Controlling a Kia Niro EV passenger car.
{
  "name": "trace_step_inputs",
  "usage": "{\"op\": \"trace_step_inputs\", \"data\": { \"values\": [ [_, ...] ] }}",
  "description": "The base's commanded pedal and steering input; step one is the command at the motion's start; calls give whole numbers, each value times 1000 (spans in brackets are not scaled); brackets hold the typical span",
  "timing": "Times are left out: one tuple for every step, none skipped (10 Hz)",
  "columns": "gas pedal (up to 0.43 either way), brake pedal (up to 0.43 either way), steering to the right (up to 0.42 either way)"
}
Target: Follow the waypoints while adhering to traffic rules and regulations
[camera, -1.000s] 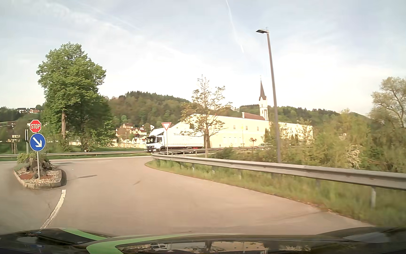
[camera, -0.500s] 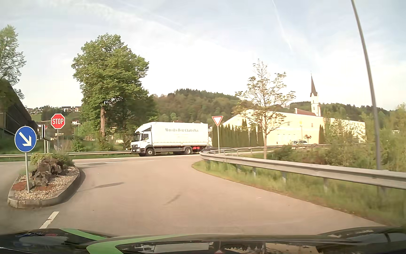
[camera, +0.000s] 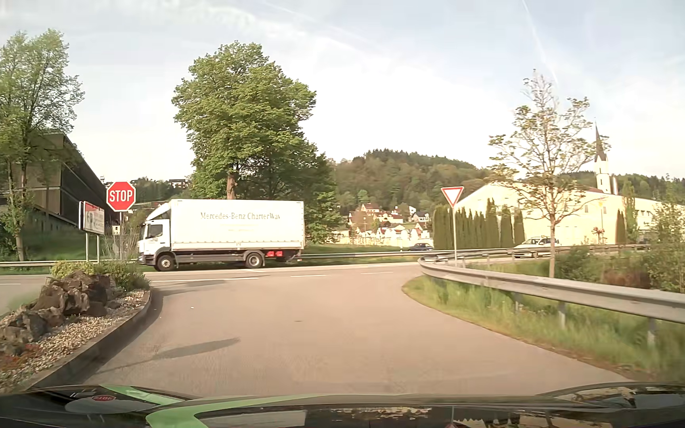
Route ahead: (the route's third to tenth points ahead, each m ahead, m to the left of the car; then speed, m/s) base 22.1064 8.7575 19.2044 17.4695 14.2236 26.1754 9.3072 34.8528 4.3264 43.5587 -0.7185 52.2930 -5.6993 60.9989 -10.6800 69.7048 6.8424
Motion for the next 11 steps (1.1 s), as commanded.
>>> {"op": "trace_step_inputs", "data": {
  "values": [
    [0,0,-156],
    [0,0,-150],
    [0,0,-145],
    [0,0,-137],
    [0,24,-132],
    [0,104,-130],
    [0,128,-130],
    [0,146,-129],
    [0,177,-126],
    [0,201,-122],
    [0,213,-122]
  ]
}}
